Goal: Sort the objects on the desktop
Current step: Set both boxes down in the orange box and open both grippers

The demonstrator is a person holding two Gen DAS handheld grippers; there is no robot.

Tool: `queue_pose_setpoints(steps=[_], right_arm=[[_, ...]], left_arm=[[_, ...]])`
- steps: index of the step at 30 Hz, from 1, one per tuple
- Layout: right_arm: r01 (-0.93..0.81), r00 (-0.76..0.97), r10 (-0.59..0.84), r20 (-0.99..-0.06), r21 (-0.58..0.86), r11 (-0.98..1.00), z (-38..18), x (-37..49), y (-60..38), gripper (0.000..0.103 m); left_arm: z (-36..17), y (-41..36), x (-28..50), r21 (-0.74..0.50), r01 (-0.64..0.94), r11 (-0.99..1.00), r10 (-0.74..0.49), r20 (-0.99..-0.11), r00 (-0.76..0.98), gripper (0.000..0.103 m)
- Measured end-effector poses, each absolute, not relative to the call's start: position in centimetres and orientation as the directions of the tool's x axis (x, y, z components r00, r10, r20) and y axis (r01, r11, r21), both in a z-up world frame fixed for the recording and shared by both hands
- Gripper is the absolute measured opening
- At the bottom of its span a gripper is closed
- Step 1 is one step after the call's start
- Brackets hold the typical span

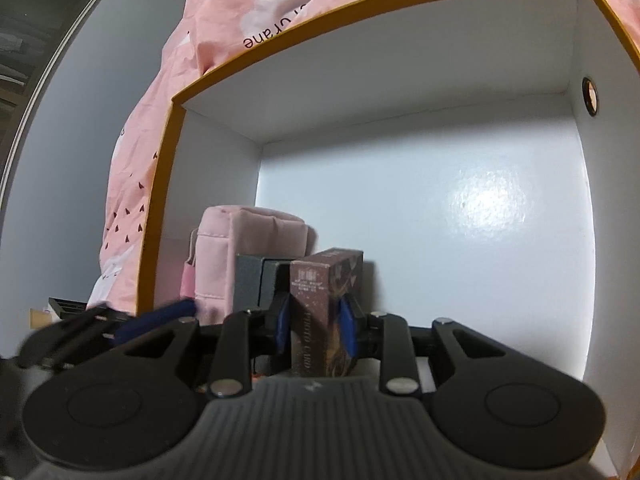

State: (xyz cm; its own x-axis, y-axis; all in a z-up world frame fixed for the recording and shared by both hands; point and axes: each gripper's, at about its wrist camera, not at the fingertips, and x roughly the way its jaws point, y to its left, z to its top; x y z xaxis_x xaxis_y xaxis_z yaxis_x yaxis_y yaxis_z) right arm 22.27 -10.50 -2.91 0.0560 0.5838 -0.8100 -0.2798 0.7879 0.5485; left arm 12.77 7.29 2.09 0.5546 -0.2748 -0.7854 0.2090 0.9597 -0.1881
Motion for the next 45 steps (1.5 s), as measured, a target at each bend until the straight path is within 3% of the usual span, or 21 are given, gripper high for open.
queue_pose_setpoints(steps=[3,10,12,19,23,33,45], right_arm=[[-0.265,0.067,0.610,-0.789,0.576,0.774,-2.8,22.1,-10.9,0.031],[-0.266,0.086,0.663,-0.744,0.624,0.735,-2.4,21.4,-11.6,0.054],[-0.272,0.098,0.651,-0.753,0.609,0.745,-2.7,21.3,-11.5,0.054],[-0.271,0.072,0.664,-0.744,0.626,0.731,-4.2,21.3,-10.4,0.061],[-0.312,0.070,0.666,-0.743,0.618,0.722,-4.1,20.8,-9.6,0.057],[-0.327,0.072,0.662,-0.746,0.610,0.722,-3.9,19.9,-9.5,0.056],[-0.466,0.262,0.616,-0.743,0.461,0.755,-0.7,16.5,-10.1,0.056]], left_arm=[[2.4,8.2,12.9,-0.175,0.196,0.965,-0.257,-0.785,0.563,0.051],[0.6,8.6,13.3,-0.180,0.183,0.966,-0.250,-0.818,0.518,0.051],[0.2,8.5,13.2,-0.159,0.180,0.971,-0.231,-0.825,0.516,0.039],[-0.2,8.2,13.2,-0.117,0.176,0.977,-0.192,-0.840,0.508,0.022],[0.0,9.0,13.2,-0.141,0.154,0.978,-0.200,-0.846,0.495,0.017],[0.1,8.9,13.2,-0.129,0.147,0.981,-0.186,-0.851,0.490,0.017],[2.5,9.3,10.2,-0.156,0.160,0.975,-0.222,-0.757,0.614,0.017]])
